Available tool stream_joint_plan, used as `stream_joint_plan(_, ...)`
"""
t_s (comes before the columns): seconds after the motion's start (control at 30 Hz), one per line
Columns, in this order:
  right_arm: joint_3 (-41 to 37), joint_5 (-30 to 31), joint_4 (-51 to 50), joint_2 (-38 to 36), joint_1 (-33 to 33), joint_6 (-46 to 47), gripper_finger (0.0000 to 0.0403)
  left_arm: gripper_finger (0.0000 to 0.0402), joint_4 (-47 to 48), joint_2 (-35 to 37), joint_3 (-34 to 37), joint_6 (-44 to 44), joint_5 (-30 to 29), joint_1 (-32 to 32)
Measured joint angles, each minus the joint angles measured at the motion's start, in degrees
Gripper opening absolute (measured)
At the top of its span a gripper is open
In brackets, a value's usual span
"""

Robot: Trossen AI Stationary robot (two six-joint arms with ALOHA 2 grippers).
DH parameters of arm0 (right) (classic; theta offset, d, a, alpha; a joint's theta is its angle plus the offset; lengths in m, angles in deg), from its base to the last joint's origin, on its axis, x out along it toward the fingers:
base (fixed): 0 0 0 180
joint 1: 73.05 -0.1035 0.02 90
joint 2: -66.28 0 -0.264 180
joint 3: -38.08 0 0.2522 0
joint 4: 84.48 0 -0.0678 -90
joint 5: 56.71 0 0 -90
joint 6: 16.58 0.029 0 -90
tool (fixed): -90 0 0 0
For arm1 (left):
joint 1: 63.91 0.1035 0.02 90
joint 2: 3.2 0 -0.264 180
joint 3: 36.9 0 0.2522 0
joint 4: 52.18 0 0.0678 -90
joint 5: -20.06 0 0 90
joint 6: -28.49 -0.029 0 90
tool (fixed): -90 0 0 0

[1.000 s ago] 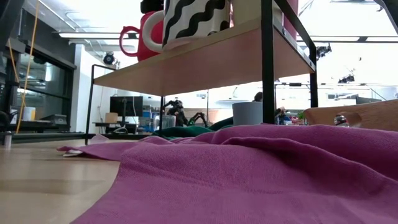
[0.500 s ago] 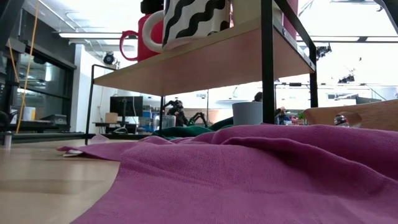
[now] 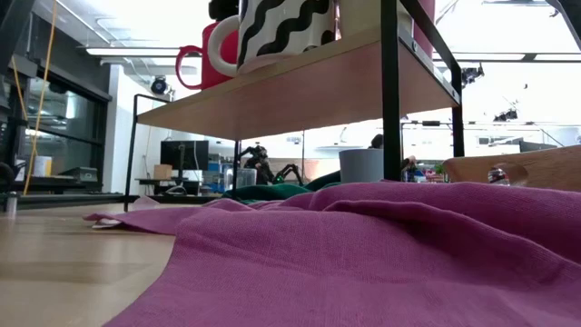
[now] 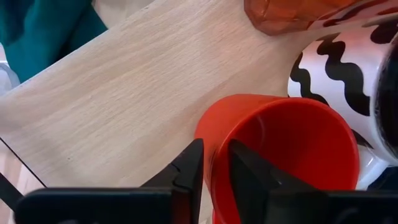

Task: Stack small to large cups/mugs on shelf
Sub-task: Put the red mug on the shelf, then put the blue mug on the shelf

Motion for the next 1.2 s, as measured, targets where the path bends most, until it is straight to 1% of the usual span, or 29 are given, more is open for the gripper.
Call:
stream_joint_plan(0.33,0.0,0.02,0.02,0.0,0.0,-0.01,0.0069,0.0065,-0.08,1.06,-0.2,-0.45,0.47,0.02)
stream_joint_plan(0.47,0.0,0.02,0.02,0.0,0.0,-0.01,0.0069,0.0065,0.47,1.24,-3.07,-1.06,0.44,0.02)
stream_joint_plan(0.6,0.0,0.04,0.06,0.0,0.0,-0.02,0.0069,0.0065,0.88,1.31,-7.81,-2.43,-0.25,0.02)
stream_joint_plan(0.67,0.0,0.04,0.08,0.0,0.0,-0.02,0.0069,0.0065,0.28,1.31,-10.89,-4.51,-1.81,0.02)
stream_joint_plan(0.73,0.0,-0.08,0.13,0.0,0.0,-0.21,0.0069,0.0065,-1.34,1.31,-13.97,-6.23,-4.73,0.02)
stream_joint_plan(0.77,0.0,-0.7,0.25,0.0,0.0,-0.74,0.0069,0.0065,-3.0,1.31,-15.39,-7.49,-6.57,0.02)
stream_joint_plan(0.87,0.0,-5.11,1.63,0.0,-0.21,-0.7,0.0069,0.0065,-9.6,1.31,-19.36,-12.14,-11.86,0.04)
stream_joint_plan(1.0,0.0,-5.57,2.33,0.0,-0.52,0.48,0.0069,0.0065,-18.49,1.4,-21.55,-19.05,-16.97,0.55)
stream_joint_plan(1.07,0.0,-4.81,2.34,0.0,-0.52,2.06,0.0069,0.0065,-21.31,1.4,-21.54,-21.54,-17.02,1.79)
stream_joint_plan(1.1,0.0,-4.05,2.33,0.0,-0.43,2.96,0.0069,0.0065,-21.92,1.41,-21.48,-22.24,-16.07,2.72)
stream_joint_plan(1.2,0.0,-1.91,1.3,0.0,0.23,5.28,0.0069,0.0065,-22.38,1.53,-21.44,-23.52,-10.16,7.04)
